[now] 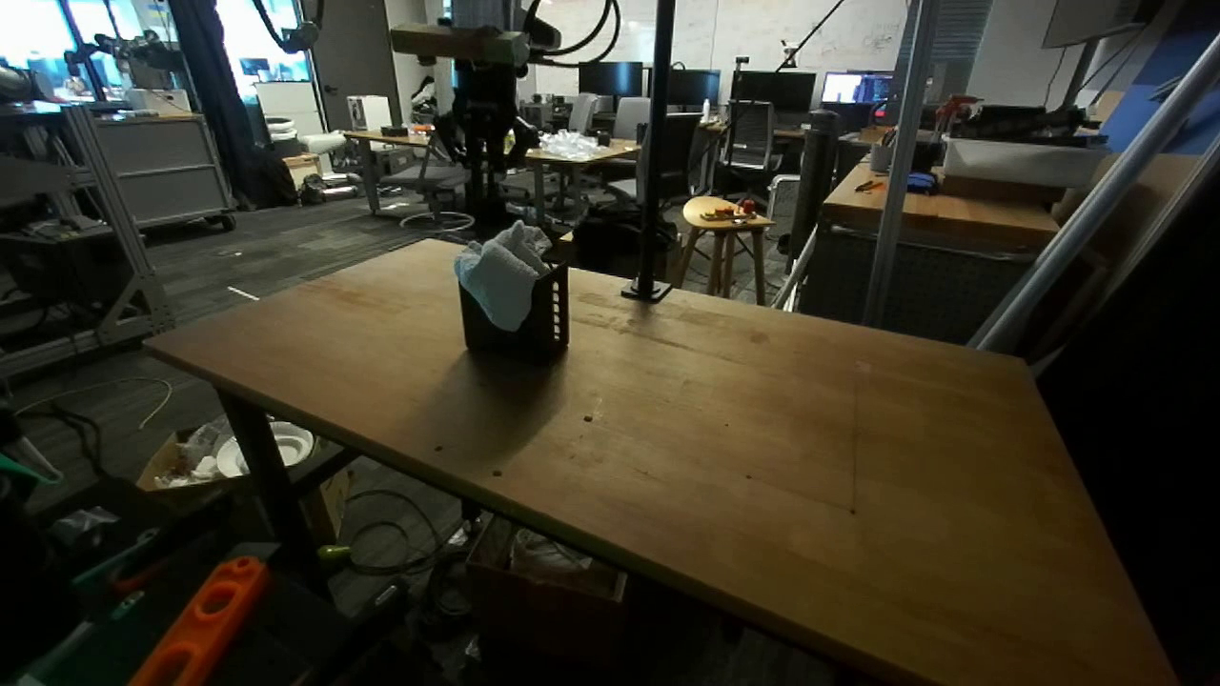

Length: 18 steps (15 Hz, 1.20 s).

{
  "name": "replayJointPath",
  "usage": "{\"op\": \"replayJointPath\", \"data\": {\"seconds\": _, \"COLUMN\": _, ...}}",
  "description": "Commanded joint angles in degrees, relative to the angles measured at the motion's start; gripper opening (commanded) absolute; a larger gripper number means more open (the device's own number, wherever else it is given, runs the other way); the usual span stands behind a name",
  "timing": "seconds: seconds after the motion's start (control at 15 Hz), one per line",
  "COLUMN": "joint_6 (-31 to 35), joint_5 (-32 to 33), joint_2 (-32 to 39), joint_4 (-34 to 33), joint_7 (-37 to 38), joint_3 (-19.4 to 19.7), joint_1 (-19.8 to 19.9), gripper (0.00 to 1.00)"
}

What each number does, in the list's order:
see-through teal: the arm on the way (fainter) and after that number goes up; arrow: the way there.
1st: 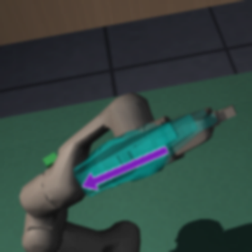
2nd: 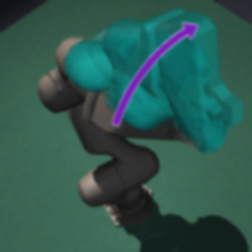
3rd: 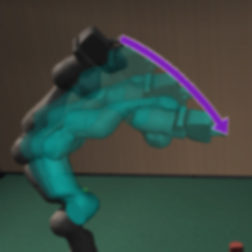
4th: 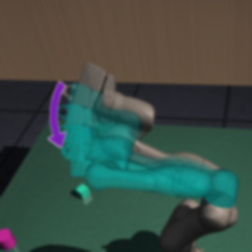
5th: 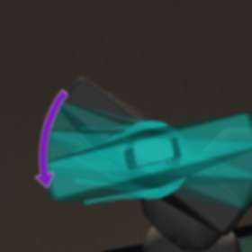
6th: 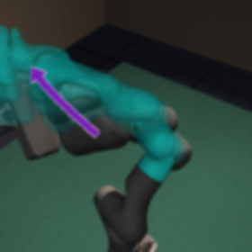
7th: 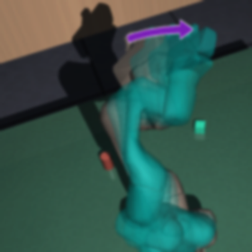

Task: Place the towel in the basket and push it down

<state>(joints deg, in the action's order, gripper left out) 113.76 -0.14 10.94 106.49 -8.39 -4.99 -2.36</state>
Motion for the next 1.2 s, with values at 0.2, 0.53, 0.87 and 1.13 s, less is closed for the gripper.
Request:
{"op": "replayJointPath", "data": {"seconds": 0.2, "joint_6": 0.3, "joint_5": 4.0, "joint_2": 3.0, "joint_4": -4.3, "joint_7": -0.3, "joint_3": 1.6, "joint_1": -0.1, "gripper": 0.00}}
{"op": "replayJointPath", "data": {"seconds": 0.53, "joint_6": 1.9, "joint_5": 3.1, "joint_2": 6.9, "joint_4": -6.4, "joint_7": -0.3, "joint_3": 1.7, "joint_1": 0.1, "gripper": 0.00}}
{"op": "replayJointPath", "data": {"seconds": 0.87, "joint_6": 4.5, "joint_5": 1.6, "joint_2": 9.9, "joint_4": -6.1, "joint_7": -0.4, "joint_3": 1.2, "joint_1": 0.2, "gripper": 0.00}}
{"op": "replayJointPath", "data": {"seconds": 1.13, "joint_6": 6.3, "joint_5": 1.1, "joint_2": 10.6, "joint_4": -4.2, "joint_7": -0.8, "joint_3": 1.0, "joint_1": 0.6, "gripper": 0.00}}
